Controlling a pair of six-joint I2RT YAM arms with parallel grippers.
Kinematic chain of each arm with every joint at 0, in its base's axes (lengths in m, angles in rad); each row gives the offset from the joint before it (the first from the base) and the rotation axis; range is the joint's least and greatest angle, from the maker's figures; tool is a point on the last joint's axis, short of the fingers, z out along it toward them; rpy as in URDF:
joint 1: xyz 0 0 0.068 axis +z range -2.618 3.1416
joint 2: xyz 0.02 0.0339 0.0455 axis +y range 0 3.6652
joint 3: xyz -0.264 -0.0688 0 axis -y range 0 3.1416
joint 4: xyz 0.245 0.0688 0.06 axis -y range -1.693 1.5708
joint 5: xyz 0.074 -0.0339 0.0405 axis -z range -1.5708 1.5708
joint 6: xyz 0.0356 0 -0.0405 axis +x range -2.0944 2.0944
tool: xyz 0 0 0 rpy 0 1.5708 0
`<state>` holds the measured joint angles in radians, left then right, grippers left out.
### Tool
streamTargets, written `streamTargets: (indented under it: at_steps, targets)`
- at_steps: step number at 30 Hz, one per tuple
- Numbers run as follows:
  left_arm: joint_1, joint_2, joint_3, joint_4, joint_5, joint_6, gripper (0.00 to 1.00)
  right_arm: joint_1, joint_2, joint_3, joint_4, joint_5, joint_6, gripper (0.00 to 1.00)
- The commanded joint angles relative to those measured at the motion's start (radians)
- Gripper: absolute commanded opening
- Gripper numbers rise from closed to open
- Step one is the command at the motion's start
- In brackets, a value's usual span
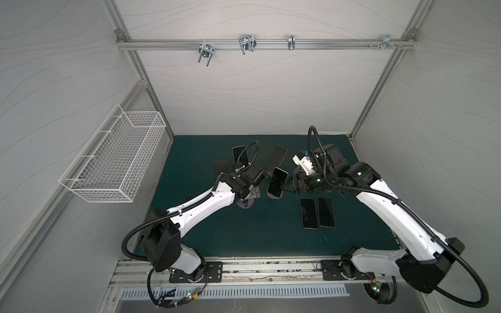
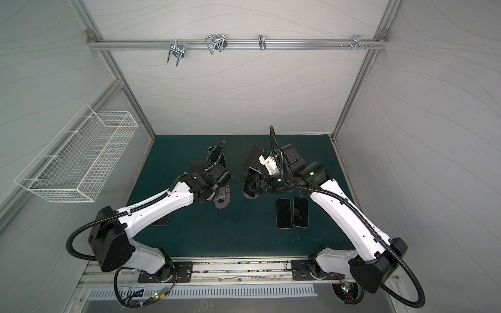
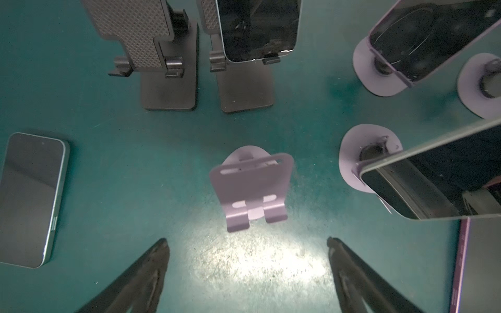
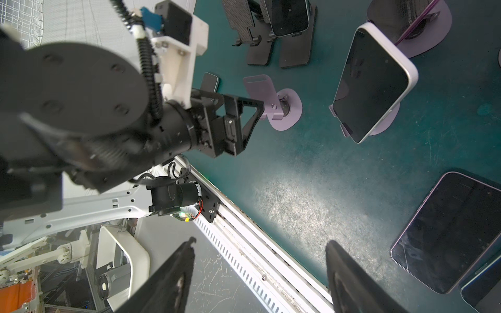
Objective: Remove the phone from the phone stand
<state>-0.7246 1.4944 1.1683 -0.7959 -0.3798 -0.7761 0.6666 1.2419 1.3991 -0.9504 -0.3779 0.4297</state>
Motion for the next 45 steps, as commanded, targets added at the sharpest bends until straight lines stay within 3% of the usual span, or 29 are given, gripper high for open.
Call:
streamTargets:
  at_steps: [1,16,37,45]
  targets:
    - [0.015,0.041,0.056,0.036,0.007,0.007,0.92,0.005,0.000,0.039,-0.008,-0.027,-0.006,0.77]
    - [0.050,0.147,0.079,0.045,-0.003,-0.063,0.88,0.005,0.025,0.108,-0.065,-0.045,-0.045,0.76]
    - [0.102,0.211,0.086,0.093,0.044,0.016,0.82,0.005,0.064,0.138,-0.056,-0.066,-0.031,0.76]
    - [0.102,0.208,0.070,0.114,0.073,0.021,0.72,0.005,0.045,0.119,-0.052,-0.054,-0.031,0.76]
